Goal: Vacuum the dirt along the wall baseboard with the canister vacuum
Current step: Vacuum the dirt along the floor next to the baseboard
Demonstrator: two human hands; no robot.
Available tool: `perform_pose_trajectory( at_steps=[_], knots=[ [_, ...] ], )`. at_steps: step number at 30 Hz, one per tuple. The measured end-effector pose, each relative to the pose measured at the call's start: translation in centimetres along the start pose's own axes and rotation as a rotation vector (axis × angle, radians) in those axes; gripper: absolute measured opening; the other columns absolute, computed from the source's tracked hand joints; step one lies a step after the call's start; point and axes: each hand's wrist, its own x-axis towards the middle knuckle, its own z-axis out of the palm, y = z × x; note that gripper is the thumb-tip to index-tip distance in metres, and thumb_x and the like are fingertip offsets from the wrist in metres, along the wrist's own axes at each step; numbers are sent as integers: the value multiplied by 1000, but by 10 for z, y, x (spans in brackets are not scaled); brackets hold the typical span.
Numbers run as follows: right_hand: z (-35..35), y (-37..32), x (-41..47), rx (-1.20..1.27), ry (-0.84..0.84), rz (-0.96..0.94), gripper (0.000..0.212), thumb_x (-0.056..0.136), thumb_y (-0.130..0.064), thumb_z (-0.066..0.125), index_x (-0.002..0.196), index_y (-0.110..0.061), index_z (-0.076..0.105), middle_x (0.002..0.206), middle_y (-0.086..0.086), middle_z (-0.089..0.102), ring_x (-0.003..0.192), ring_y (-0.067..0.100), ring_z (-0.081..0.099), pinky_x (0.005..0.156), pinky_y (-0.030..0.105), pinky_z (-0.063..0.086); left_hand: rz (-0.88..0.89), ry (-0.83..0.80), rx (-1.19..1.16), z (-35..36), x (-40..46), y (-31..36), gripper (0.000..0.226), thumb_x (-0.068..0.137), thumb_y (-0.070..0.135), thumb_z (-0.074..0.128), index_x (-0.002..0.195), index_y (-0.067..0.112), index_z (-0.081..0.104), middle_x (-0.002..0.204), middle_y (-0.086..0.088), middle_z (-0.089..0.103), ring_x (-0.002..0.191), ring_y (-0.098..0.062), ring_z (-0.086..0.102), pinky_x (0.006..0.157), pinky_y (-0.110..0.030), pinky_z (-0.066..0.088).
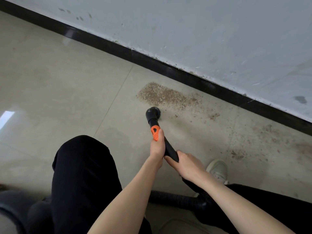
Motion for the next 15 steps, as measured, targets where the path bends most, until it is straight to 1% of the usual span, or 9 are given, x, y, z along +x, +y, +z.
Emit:
perform_pose_trajectory(
  at_steps=[2, 5, 8, 10, 12, 13, 15],
  knots=[
    [-1, 2, 0, 20, 20, 19, 49, 91, -69, 37, 90, -21, 49, 69, -4, 60, 58, 18, 60, 51, 27, 41, 16, -20, 9, 5, 3, 1, 43, 95, 46, 46, 107, 5, 55, 94, -11, 57, 86, -25, 57, 82, -36, 47],
    [-2, -2, 4, 8, 17, 24, 52, 92, -68, 37, 95, -18, 51, 79, 2, 65, 70, 25, 65, 60, 31, 46, 15, -37, 26, 5, 8, 4, 49, 94, 47, 46, 111, 3, 56, 95, -14, 59, 87, -27, 58, 84, -38, 49],
    [-4, -13, 14, -15, -4, -4, 51, 92, -67, 37, 95, -17, 50, 81, 1, 62, 75, 27, 65, 59, 32, 43, 32, -13, 16, -4, 17, 11, 52, 94, 49, 44, 114, 1, 55, 94, -14, 59, 85, -26, 59, 83, -38, 49],
    [-7, -25, 23, -90, -10, -38, 49, 92, -66, 37, 93, -18, 47, 81, 1, 59, 75, 28, 61, 59, 33, 39, 30, 11, -18, -15, 25, 18, 50, 94, 50, 44, 109, 3, 54, 88, -12, 59, 79, -25, 59, 77, -35, 50],
    [-10, -40, 36, -165, -5, -80, 48, 93, -65, 37, 92, -18, 44, 85, 4, 60, 77, 29, 60, 60, 34, 36, 28, 29, -66, -28, 34, 28, 48, 94, 51, 43, 96, 4, 55, 79, -9, 59, 71, -21, 59, 67, -31, 49],
    [-12, -48, 44, -190, -1, -106, 48, 93, -64, 38, 93, -17, 43, 90, 7, 63, 82, 30, 62, 62, 34, 36, 30, 41, -94, -34, 39, 35, 46, 94, 51, 43, 90, 6, 54, 76, -8, 59, 68, -20, 58, 63, -30, 48],
    [-18, -65, 60, -208, 3, -149, 47, 94, -63, 39, 92, -17, 43, 99, 9, 66, 91, 31, 64, 64, 35, 35, 35, 64, -140, -46, 48, 52, 46, 94, 52, 43, 88, 8, 52, 73, -6, 58, 67, -18, 58, 60, -29, 47]
  ],
)
